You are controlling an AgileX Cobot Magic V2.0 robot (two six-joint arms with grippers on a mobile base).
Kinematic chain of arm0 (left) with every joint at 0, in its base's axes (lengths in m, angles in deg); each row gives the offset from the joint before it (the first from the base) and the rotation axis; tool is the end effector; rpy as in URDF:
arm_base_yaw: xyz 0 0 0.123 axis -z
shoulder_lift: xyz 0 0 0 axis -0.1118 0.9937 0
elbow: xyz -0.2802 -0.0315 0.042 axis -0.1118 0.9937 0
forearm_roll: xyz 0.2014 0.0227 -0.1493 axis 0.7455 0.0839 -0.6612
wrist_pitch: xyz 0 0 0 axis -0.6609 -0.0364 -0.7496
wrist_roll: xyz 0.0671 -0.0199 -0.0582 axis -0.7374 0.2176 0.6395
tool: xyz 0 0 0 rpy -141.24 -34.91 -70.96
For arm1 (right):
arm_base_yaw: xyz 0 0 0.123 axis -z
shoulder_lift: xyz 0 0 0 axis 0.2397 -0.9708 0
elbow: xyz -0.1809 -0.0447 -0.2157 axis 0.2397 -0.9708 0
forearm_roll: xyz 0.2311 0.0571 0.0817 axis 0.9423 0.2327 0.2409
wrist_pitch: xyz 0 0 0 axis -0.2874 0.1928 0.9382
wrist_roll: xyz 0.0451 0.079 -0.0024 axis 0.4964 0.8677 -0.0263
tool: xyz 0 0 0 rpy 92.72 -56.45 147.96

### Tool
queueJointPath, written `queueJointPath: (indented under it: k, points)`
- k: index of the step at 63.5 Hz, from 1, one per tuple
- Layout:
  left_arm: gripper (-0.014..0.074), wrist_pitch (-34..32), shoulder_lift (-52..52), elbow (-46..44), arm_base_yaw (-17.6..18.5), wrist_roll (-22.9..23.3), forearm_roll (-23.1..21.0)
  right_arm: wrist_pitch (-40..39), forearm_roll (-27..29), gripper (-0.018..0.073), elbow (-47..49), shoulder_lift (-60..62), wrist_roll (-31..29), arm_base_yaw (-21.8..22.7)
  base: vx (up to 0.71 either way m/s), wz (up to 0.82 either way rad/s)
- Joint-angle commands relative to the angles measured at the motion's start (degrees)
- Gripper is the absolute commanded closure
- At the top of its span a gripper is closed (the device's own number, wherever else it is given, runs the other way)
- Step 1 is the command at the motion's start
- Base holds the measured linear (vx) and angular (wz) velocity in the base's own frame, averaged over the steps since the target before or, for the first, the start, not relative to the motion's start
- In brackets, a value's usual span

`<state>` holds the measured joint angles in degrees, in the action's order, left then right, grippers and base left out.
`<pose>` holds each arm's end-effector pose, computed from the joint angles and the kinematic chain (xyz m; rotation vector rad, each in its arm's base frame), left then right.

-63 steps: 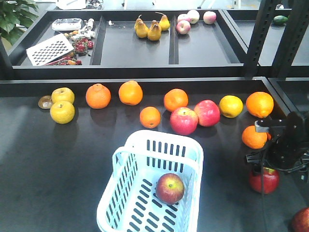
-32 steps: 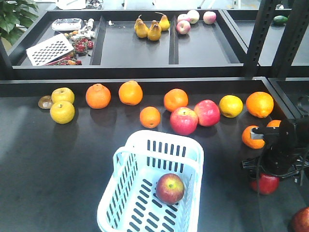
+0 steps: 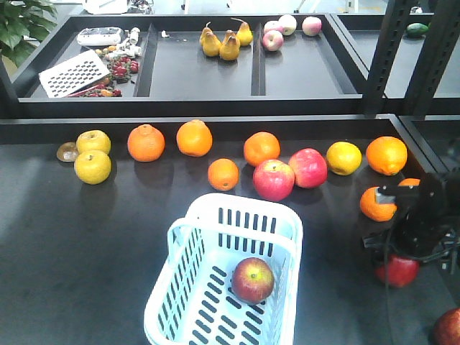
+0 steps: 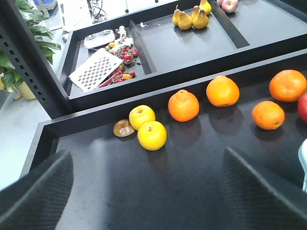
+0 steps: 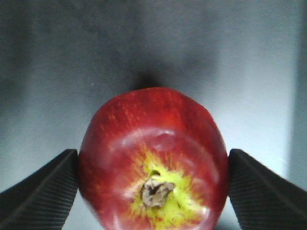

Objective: Pick three apples into basket with both arms
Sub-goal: 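Move the right gripper back and grasp the next red apple, then carry the second apple over the basket with the right gripper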

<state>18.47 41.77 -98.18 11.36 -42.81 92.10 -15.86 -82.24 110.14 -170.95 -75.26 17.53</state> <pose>0.1390 -0.0080 0.3961 0.2391 1.9197 0.1125 0.3532 -0.0286 0.1081 -0.0139 2.9572 -0.1179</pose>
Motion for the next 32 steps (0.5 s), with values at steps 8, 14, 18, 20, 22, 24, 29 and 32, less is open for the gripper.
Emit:
queueJointPath:
  k: [8, 14, 18, 20, 22, 24, 29, 32]
  points:
    - [0.0006, -3.57, -0.14, -1.44, 0.02, 0.42, -0.01, 2.91, -0.41, 0.0551, 1.03, 10.28, -0.39, 0.28, 0.0, 0.0]
    - [0.0006, -3.57, -0.14, -1.44, 0.02, 0.42, -0.01, 5.43, 0.1, 0.055, 0.97, 13.68, -0.39, 0.16, 0.0, 0.0]
    - [0.0006, -3.57, -0.14, -1.44, 0.02, 0.42, -0.01, 8.06, 1.08, 0.0547, 0.97, 16.13, -0.72, 0.16, 0.0, 0.0]
    - [0.0006, -3.57, -0.14, -1.44, 0.02, 0.42, -0.01, 9.17, 1.74, 0.0547, 0.91, 17.54, -1.42, 0.16, 0.0, 0.0]
    - [0.0006, -3.57, -0.14, -1.44, 0.02, 0.42, -0.01, 10.11, 2.79, 0.0546, 0.85, 18.75, -2.49, 0.16, 0.0, 0.0]
    - [0.0006, -3.57, -0.14, -1.44, 0.02, 0.42, -0.01, 11.0, 3.84, 0.0546, 0.64, 19.98, -3.58, 0.16, 0.0, 0.0]
    - [0.0006, -3.57, -0.14, -1.44, 0.02, 0.42, -0.01, 11.97, 7.08, 0.0544, -0.75, 24.12, -6.21, 0.16, 0.0, 0.0]
    - [0.0006, -3.57, -0.14, -1.44, 0.02, 0.42, -0.01, 12.29, 9.68, 0.0543, -1.87, 26.32, -7.84, 0.16, 0.0, 0.0]
